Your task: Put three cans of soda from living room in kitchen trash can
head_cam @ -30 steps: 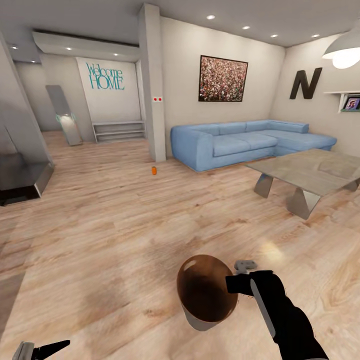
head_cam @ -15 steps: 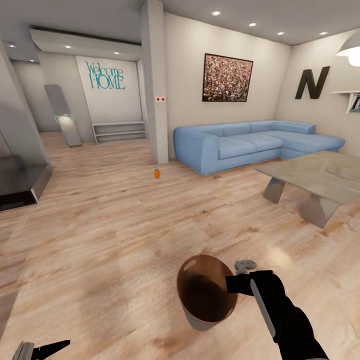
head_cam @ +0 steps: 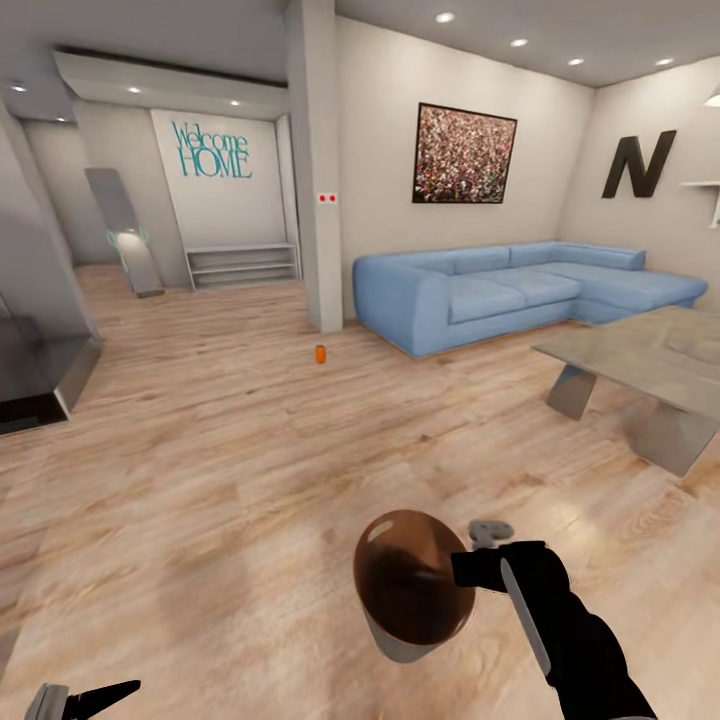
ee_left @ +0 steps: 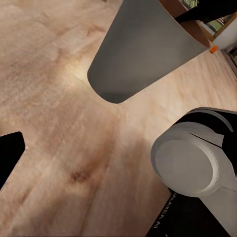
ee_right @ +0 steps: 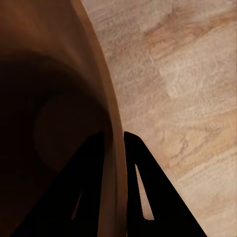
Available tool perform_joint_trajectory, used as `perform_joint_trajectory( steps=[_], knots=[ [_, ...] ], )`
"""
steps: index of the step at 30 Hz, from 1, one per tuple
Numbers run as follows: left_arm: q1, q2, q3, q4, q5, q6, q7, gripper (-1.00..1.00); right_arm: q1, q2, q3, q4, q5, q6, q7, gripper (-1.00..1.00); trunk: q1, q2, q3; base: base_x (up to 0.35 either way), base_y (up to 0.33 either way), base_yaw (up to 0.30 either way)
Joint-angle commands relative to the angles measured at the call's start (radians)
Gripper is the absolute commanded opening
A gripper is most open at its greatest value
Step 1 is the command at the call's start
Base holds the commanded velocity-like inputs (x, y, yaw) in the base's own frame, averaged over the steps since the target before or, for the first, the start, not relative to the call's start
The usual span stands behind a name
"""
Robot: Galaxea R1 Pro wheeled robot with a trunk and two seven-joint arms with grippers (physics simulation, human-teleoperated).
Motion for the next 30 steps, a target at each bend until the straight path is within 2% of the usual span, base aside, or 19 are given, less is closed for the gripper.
perform_joint_trajectory(
  steps=[1,30],
  knots=[
    [0.000,0.000,0.000,0.000,0.000,0.000,0.000,1.00,0.000,0.001,0.000,0.000,-0.023,0.001,0.004,-1.00,0.000,0.000,0.000,0.336,0.185,0.000],
    [0.000,0.000,0.001,-0.001,0.001,0.000,-0.002,1.00,0.000,0.002,0.000,0.001,-0.024,0.001,0.004,-1.00,0.000,0.000,0.000,0.325,0.201,0.000]
  ],
)
